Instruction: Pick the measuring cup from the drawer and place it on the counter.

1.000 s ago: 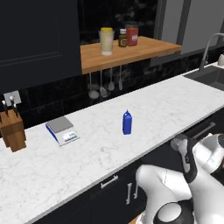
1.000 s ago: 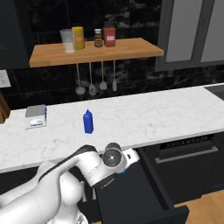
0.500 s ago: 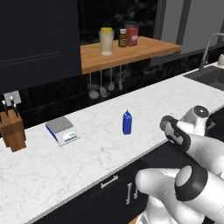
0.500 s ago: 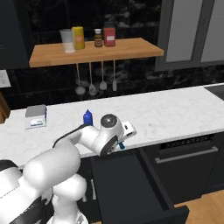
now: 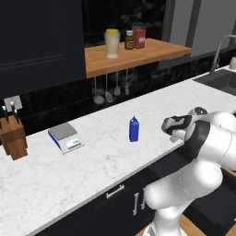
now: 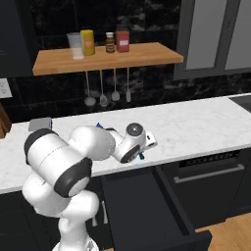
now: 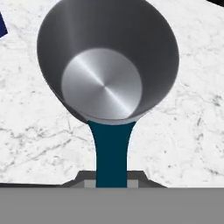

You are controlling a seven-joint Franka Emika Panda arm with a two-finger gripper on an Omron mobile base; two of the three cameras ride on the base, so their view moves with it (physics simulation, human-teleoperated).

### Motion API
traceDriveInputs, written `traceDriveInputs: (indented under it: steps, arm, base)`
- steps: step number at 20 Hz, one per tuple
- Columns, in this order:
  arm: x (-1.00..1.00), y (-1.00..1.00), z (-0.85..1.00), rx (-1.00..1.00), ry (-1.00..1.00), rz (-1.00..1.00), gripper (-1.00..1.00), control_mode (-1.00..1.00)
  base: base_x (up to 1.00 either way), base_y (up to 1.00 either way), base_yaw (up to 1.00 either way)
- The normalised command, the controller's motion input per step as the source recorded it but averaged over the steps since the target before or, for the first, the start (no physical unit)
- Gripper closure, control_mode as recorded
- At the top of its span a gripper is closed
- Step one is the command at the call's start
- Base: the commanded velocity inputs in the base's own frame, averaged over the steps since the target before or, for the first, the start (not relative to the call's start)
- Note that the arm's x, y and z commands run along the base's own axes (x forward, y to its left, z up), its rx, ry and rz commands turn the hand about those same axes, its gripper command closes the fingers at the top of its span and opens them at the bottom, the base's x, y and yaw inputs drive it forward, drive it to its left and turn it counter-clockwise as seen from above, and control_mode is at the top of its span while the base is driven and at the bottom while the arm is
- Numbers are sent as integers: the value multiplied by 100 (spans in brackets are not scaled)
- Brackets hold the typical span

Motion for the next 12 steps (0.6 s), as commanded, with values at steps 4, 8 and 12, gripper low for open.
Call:
traceDriveInputs:
  steps: [4, 8, 12]
  arm:
    - [92, -2, -37, 5, 0, 2, 100, -100]
    - [74, -16, -13, 6, 1, 0, -100, -100]
    - [2, -18, 7, 4, -6, 2, -100, -100]
  base:
    - [0, 0, 0]
    - [0, 0, 0]
    - [0, 0, 0]
